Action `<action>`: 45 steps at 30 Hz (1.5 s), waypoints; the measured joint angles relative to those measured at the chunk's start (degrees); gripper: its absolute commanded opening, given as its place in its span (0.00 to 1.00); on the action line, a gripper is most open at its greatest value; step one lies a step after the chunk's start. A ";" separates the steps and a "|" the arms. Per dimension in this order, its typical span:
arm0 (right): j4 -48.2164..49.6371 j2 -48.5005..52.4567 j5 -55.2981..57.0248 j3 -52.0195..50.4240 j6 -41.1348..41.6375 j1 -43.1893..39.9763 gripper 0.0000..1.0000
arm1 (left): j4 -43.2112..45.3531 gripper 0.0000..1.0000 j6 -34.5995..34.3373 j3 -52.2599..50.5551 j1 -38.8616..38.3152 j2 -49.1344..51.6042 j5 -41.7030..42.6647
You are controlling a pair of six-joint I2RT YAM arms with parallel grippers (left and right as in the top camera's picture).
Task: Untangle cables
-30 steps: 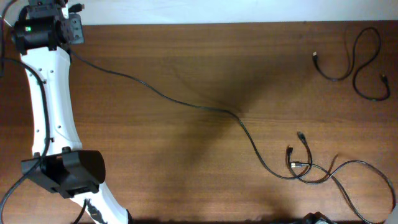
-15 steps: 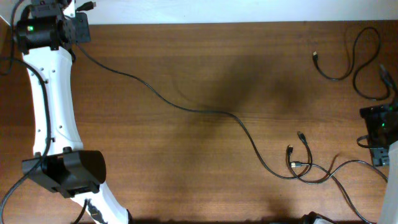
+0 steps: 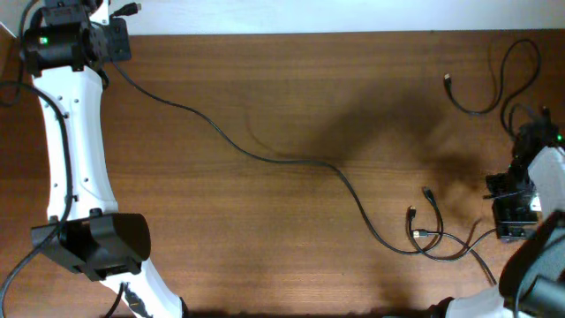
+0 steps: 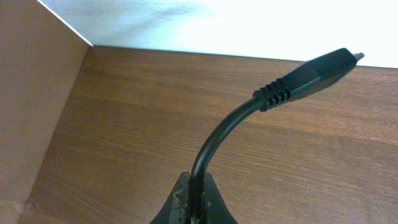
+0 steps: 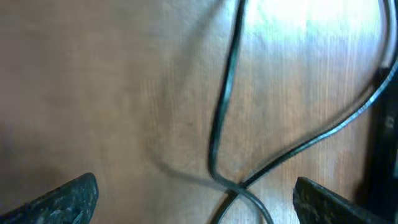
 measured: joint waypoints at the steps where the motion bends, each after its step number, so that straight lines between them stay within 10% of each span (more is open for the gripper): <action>1: -0.13 1.16 -0.15 -0.07 0.76 0.00 0.99 | 0.00 0.00 0.00 0.00 0.00 0.00 0.00; 4: -2.36 1.77 -0.26 -0.37 5.44 0.00 0.77 | 0.00 0.00 0.00 0.00 0.00 0.00 0.00; 13: -2.12 1.77 2.34 -0.48 8.94 -2.45 0.93 | -0.04 0.00 0.00 0.00 0.00 0.00 0.00; 15: -1.86 1.77 2.51 -0.48 9.75 -4.96 0.63 | -0.07 0.00 0.00 0.00 0.00 0.00 0.00; 19: 2.25 1.77 2.32 -3.87 10.69 -7.74 0.62 | -0.09 0.00 0.00 0.00 0.00 0.00 0.00; 20: 4.22 1.79 1.95 -5.86 10.73 -7.74 0.04 | -0.15 0.00 0.00 0.00 0.00 0.00 0.02; 21: 5.42 1.84 1.57 -7.63 10.73 -7.74 0.04 | -0.20 0.00 0.00 0.00 0.00 0.00 0.00; 27: 6.47 1.86 0.85 -7.13 9.20 -7.74 0.04 | -0.24 0.00 0.00 0.00 -0.02 0.00 0.00; 34: 13.60 -1.81 1.95 25.07 -20.44 -7.89 0.04 | -0.28 0.00 0.00 0.00 -0.04 0.00 0.20; 41: 13.07 2.62 2.23 25.53 -30.18 -18.08 0.04 | -0.31 0.00 0.00 0.00 -0.07 0.00 0.20; 42: 13.14 2.69 2.21 25.53 -30.38 -18.08 0.25 | -0.35 0.00 0.00 0.00 -0.07 0.00 0.20; 43: 13.11 2.69 2.21 25.53 -30.38 -18.08 0.99 | -0.46 0.00 0.00 0.00 -0.07 0.00 0.17; 45: 11.98 2.69 2.16 25.53 -30.56 -18.08 0.99 | -0.48 0.00 0.00 0.00 -0.11 0.00 0.17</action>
